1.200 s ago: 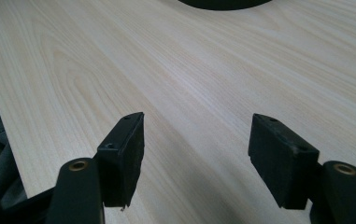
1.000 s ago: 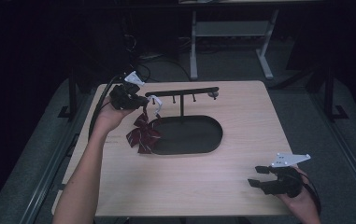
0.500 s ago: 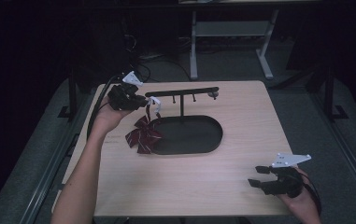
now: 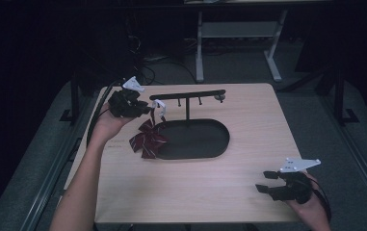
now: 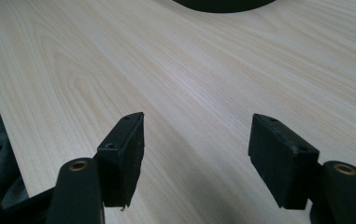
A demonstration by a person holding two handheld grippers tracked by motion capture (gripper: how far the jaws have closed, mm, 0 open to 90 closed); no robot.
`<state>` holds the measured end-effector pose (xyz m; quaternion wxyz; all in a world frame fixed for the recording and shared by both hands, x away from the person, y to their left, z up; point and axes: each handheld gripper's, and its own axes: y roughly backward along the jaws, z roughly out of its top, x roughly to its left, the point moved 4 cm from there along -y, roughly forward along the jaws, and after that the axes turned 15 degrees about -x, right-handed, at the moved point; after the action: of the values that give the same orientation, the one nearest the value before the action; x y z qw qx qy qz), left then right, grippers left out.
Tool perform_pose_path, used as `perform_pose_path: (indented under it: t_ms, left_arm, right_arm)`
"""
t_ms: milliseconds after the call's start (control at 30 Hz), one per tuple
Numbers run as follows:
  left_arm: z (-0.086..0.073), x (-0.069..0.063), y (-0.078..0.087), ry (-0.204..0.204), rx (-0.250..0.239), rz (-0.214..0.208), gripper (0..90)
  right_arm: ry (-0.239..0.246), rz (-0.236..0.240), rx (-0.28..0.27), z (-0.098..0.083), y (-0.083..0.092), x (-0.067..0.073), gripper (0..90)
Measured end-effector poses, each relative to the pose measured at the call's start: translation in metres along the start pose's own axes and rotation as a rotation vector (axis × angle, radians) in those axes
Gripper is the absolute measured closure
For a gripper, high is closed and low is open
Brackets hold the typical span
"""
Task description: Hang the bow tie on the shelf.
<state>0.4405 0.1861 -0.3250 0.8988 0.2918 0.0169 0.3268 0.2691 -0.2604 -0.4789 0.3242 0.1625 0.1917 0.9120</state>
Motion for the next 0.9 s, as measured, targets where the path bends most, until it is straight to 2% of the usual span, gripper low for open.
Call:
perform_pose_path:
  t_ms: [200, 233, 333, 367, 433, 700, 767, 900]
  left_arm:
    - [-0.006, -0.001, 0.002, 0.008, 0.005, -0.015, 70.4]
    - [-0.007, -0.003, 0.002, 0.022, 0.004, -0.014, 70.2]
    - [-0.009, -0.003, 0.003, 0.008, 0.004, -0.019, 69.9]
    - [-0.010, -0.005, 0.003, 0.022, 0.003, -0.020, 69.6]
    - [-0.011, -0.005, 0.003, 0.013, 0.001, -0.024, 69.2]
    - [-0.017, -0.011, 0.005, 0.020, 0.009, -0.038, 67.1]
    - [-0.017, -0.013, 0.007, 0.013, -0.010, -0.035, 67.1]
    - [-0.019, -0.016, 0.007, 0.013, -0.010, -0.035, 66.1]
  right_arm:
    - [-0.002, -0.004, -0.005, 0.000, 0.001, -0.001, 35.5]
    - [-0.002, -0.004, -0.005, 0.000, 0.001, -0.001, 35.5]
    - [0.000, -0.004, -0.005, 0.000, 0.001, -0.001, 35.5]
    - [0.000, -0.004, -0.005, 0.000, 0.001, -0.001, 35.5]
    - [0.003, -0.004, -0.008, 0.000, 0.001, -0.001, 35.5]
    - [-0.002, -0.009, -0.009, 0.001, 0.002, -0.002, 35.5]
    - [-0.003, -0.006, -0.013, 0.001, 0.002, -0.002, 35.5]
    - [-0.003, -0.010, -0.008, 0.001, 0.002, -0.001, 35.6]
